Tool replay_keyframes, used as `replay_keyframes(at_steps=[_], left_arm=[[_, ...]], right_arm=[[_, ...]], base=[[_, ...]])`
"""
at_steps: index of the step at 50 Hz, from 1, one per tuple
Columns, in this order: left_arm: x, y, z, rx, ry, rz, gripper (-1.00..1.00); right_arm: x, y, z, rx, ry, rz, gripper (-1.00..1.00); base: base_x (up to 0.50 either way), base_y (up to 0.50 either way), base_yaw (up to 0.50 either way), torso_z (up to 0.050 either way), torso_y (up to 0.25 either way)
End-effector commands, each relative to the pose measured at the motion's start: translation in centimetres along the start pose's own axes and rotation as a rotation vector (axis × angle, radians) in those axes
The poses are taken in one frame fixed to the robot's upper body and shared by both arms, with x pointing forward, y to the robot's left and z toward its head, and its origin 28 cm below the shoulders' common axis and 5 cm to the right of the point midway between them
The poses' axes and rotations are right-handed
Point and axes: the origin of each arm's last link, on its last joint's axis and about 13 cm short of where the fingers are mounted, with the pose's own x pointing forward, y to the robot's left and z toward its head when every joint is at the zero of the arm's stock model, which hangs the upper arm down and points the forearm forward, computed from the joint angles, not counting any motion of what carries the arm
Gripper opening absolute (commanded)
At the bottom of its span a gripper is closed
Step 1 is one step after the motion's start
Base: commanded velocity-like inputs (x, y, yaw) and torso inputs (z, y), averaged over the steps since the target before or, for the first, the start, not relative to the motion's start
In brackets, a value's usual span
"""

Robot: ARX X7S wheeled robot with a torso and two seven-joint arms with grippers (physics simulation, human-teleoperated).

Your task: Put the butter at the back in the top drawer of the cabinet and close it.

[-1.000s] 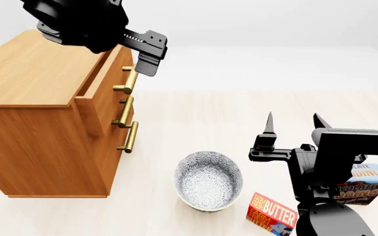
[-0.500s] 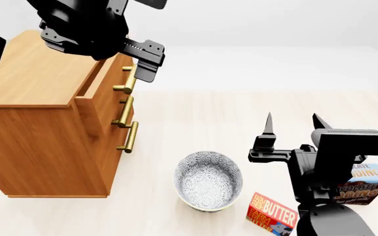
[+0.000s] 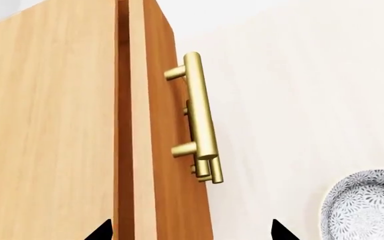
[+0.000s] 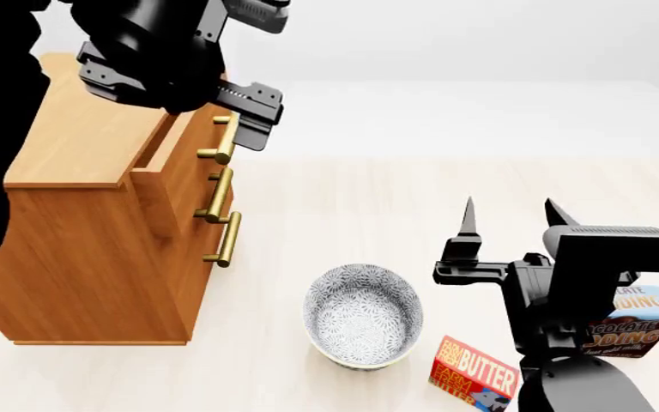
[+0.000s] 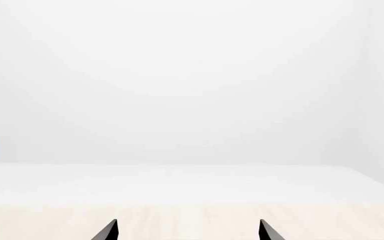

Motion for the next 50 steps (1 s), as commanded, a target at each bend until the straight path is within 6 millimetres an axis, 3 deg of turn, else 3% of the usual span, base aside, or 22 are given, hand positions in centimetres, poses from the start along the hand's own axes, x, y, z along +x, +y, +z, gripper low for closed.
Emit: replay_keyframes(at_steps=[1, 50], left_arm=[[0.9, 0.1, 0.3, -0.008, 0.015, 0.016, 1.0], [3.1, 0.0, -0.3, -0.025, 0.07, 0.025, 1.0]], right_arm=[[0.0, 0.0, -0.1, 0.0, 0.001, 0.0, 1.0], [0.1, -0.1, -0.2, 0.0, 0.004, 0.001, 1.0]], base=[[0.0, 0.0, 0.0, 0.0, 0.0], [0.0, 0.0, 0.0, 0.0, 0.0]])
